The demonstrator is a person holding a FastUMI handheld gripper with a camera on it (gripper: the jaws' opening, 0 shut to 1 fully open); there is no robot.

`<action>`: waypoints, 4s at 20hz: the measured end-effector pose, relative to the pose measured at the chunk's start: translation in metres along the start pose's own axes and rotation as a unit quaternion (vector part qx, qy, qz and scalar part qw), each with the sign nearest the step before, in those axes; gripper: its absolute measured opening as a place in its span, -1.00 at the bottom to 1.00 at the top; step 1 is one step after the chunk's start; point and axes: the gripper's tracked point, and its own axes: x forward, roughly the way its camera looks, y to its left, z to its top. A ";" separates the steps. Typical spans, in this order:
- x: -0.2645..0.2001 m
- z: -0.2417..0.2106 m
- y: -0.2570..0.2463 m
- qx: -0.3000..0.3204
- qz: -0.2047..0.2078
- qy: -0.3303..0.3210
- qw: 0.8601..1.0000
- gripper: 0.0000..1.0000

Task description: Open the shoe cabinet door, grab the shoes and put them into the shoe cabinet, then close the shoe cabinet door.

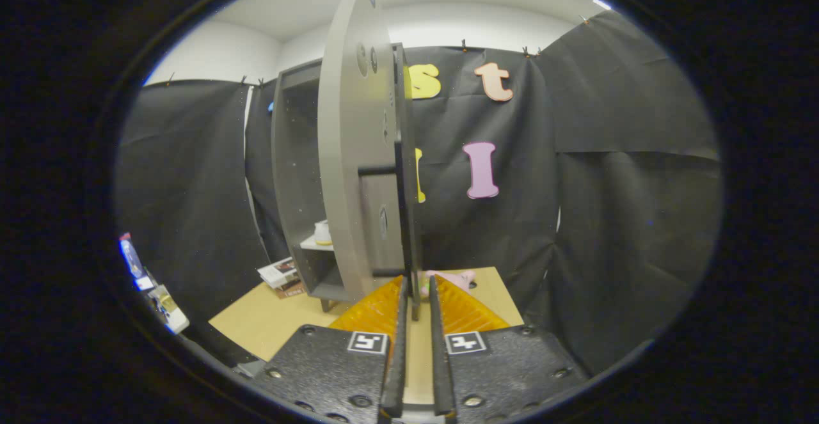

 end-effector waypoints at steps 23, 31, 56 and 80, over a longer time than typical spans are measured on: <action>0.034 -0.245 0.149 0.016 0.053 0.147 0.988 0.98; 0.137 -0.317 0.240 -0.002 0.063 0.224 0.973 0.98; 0.276 -0.379 0.266 0.011 0.045 0.239 0.970 0.81; 0.227 -0.172 0.234 -0.016 -0.013 0.119 0.993 -0.77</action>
